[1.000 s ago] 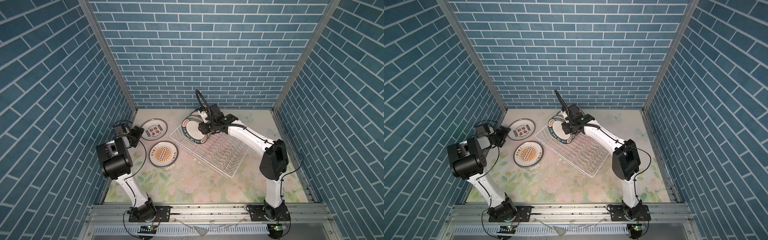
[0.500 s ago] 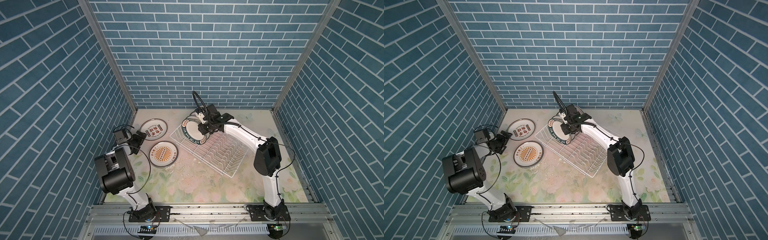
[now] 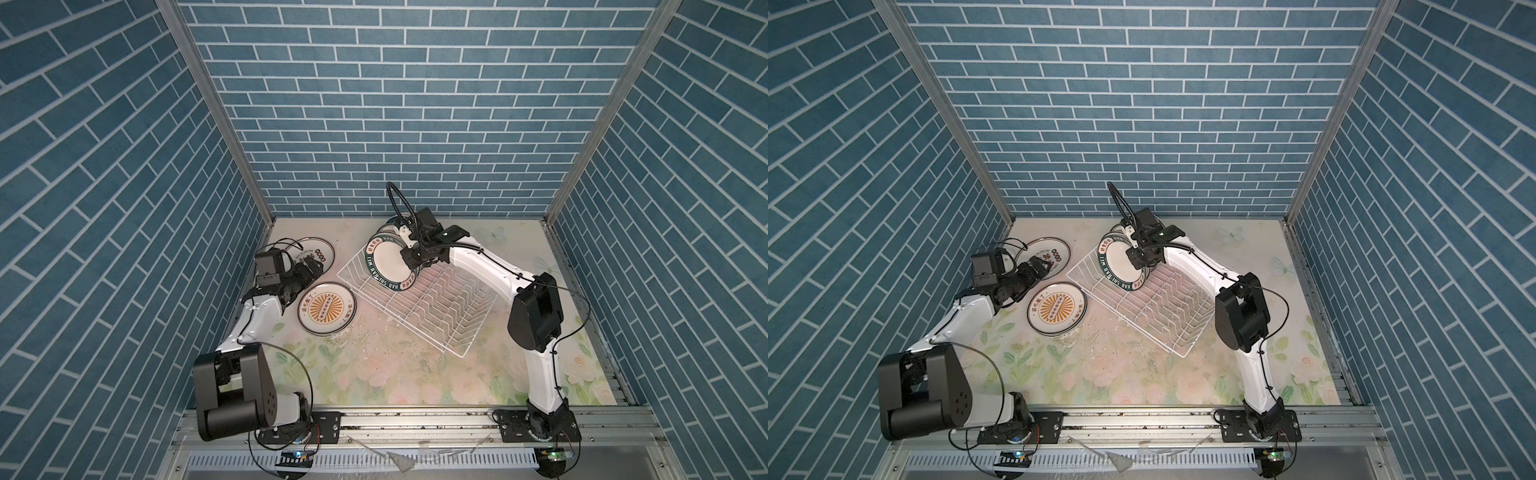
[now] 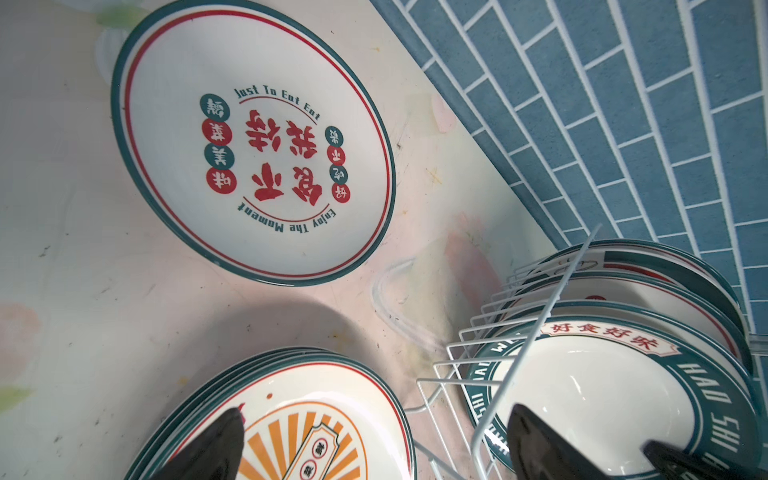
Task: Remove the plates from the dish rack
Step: 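Release red-text plate on table with left gripper while right grips green-rim plate, then lift the green-rim plate from the rack toward the left gripper, then close the left gripper on the rim of the green-rim plate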
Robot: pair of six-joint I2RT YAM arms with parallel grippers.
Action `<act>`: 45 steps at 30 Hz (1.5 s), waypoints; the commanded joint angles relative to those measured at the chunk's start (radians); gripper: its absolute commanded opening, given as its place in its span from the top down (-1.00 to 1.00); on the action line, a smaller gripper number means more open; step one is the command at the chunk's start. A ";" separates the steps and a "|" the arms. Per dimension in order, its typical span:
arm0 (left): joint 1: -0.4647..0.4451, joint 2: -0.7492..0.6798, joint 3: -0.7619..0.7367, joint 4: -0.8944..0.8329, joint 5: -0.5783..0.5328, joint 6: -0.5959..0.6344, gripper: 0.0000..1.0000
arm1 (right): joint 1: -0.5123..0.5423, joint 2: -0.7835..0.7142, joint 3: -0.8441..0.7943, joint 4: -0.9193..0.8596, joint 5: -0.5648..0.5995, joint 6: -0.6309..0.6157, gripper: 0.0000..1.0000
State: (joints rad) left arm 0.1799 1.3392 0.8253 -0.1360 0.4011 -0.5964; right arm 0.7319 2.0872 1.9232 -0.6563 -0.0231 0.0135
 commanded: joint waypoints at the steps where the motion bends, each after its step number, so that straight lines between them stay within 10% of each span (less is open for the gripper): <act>1: -0.027 -0.062 -0.020 -0.061 -0.049 0.042 -0.99 | 0.027 -0.066 0.005 -0.012 -0.018 -0.059 1.00; 15: -0.110 -0.288 -0.083 -0.117 -0.037 0.092 -0.99 | 0.108 -0.274 -0.053 0.049 0.229 -0.154 1.00; 20: -0.137 -0.345 -0.182 0.094 0.100 0.042 -0.99 | 0.104 -0.388 -0.194 0.273 0.320 0.029 1.00; 29: -0.192 -0.296 -0.238 0.461 0.216 -0.091 -0.99 | 0.064 -0.392 -0.338 0.595 -0.009 0.440 1.00; 45: -0.204 -0.112 -0.235 0.820 0.286 -0.255 -0.97 | 0.024 -0.236 -0.267 0.686 -0.425 0.709 1.00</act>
State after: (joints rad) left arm -0.0185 1.2083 0.5812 0.5980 0.6659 -0.8299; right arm 0.7597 1.8423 1.5974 -0.0731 -0.3359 0.6304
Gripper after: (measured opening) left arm 0.987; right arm 0.096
